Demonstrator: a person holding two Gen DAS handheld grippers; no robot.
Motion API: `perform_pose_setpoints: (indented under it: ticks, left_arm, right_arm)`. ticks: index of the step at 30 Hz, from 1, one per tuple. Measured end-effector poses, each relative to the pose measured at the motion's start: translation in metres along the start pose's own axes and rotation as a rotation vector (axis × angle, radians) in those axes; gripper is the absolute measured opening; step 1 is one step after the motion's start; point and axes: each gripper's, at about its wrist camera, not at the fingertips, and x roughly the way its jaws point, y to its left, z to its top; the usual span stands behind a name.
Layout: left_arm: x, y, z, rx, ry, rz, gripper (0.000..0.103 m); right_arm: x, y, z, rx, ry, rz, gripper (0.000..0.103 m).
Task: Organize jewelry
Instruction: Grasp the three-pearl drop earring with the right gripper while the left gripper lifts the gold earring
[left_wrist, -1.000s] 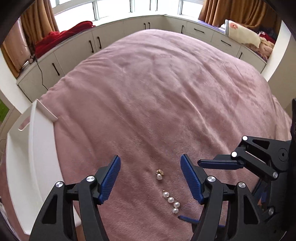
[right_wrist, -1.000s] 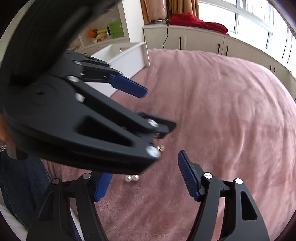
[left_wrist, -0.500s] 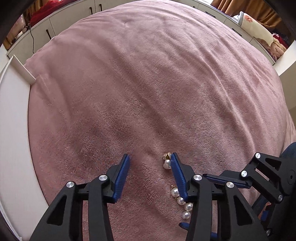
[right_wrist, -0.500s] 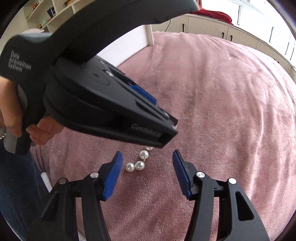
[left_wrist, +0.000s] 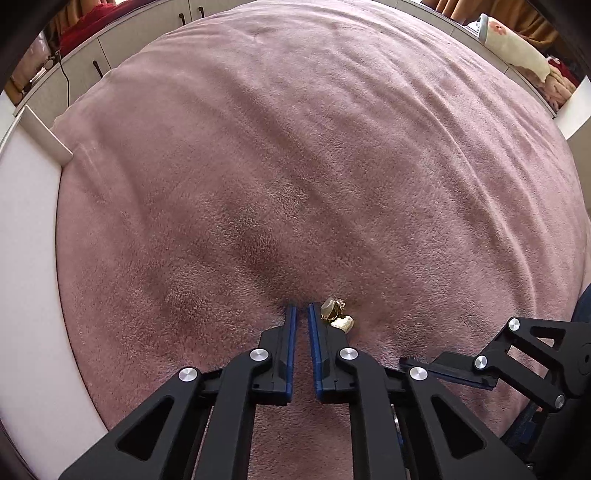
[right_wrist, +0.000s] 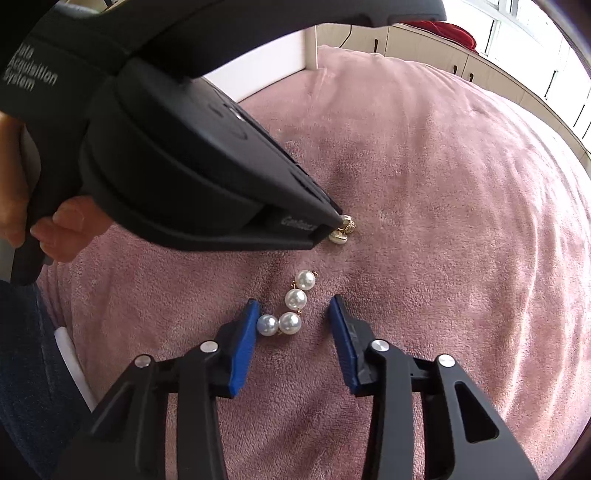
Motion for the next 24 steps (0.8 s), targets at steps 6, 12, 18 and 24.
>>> perform_pose_setpoints:
  ticks: [6,12,18,24]
  left_arm:
    - [-0.007,0.000,0.000,-0.003,-0.022,0.018,0.006]
    - [-0.034,0.007,-0.004,-0.032,-0.077,0.011,0.006]
    - [-0.070,0.017,-0.007,-0.068,-0.142,0.003,0.006]
    - [-0.072,0.010,-0.003,-0.082,-0.151,-0.079,0.006]
  right_arm:
    - [-0.009,0.000,-0.003,0.008,-0.014,0.005,0.011]
    - [-0.029,-0.003,-0.007,0.036,-0.042,0.033,0.011]
    - [-0.062,-0.018,-0.004,0.106,-0.102,0.073,0.011]
    - [-0.092,-0.033,0.005,0.131,-0.153,0.072,0.012]
